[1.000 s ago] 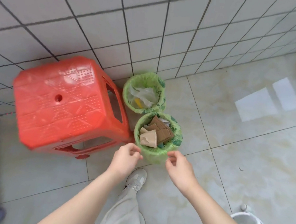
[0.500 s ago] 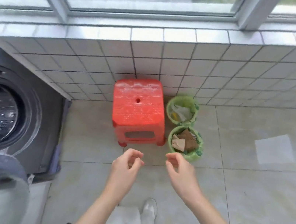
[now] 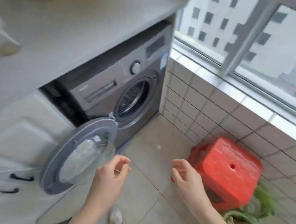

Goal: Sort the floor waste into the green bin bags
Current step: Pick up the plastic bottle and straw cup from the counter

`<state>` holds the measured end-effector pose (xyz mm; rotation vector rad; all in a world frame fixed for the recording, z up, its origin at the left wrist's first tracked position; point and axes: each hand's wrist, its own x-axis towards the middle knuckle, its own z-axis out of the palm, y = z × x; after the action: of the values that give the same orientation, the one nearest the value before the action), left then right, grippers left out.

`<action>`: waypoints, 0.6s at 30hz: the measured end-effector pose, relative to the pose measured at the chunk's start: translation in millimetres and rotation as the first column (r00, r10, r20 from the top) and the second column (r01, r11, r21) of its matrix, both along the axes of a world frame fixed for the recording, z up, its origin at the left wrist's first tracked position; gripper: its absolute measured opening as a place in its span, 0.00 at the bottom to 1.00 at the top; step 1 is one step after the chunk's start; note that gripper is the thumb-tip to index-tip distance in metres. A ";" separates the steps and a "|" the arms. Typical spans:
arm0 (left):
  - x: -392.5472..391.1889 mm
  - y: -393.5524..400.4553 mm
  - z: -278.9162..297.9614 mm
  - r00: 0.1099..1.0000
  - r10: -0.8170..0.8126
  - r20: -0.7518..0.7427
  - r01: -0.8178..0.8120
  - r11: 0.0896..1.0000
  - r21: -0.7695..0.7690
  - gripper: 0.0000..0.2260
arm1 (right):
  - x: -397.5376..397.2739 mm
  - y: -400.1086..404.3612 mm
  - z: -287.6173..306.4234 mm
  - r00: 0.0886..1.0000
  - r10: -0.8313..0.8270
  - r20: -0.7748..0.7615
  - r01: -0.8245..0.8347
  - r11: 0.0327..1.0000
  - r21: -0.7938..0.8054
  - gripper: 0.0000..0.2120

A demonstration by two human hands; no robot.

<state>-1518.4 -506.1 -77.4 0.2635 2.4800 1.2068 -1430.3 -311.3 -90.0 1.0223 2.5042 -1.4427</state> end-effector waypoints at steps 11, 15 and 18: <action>-139.8 -162.6 84.9 0.913 0.307 -0.269 -0.297 0.952 0.079 0.07 | -200.7 -158.1 94.1 0.910 0.284 -0.303 -0.306 0.951 -0.030 0.09; -172.0 -203.5 107.8 0.807 0.459 -0.372 -0.443 0.887 0.133 0.08 | -254.6 -196.1 120.9 0.842 0.375 -0.387 -0.417 0.909 -0.025 0.11; -190.4 -226.5 117.3 0.718 0.553 -0.423 -0.540 0.826 0.162 0.08 | -293.0 -212.6 132.0 0.800 0.421 -0.428 -0.470 0.883 -0.009 0.12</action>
<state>-1708.8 -732.6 39.9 -0.2484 3.0892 1.5491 -1723.3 -523.9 42.0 0.0686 2.6263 -1.7473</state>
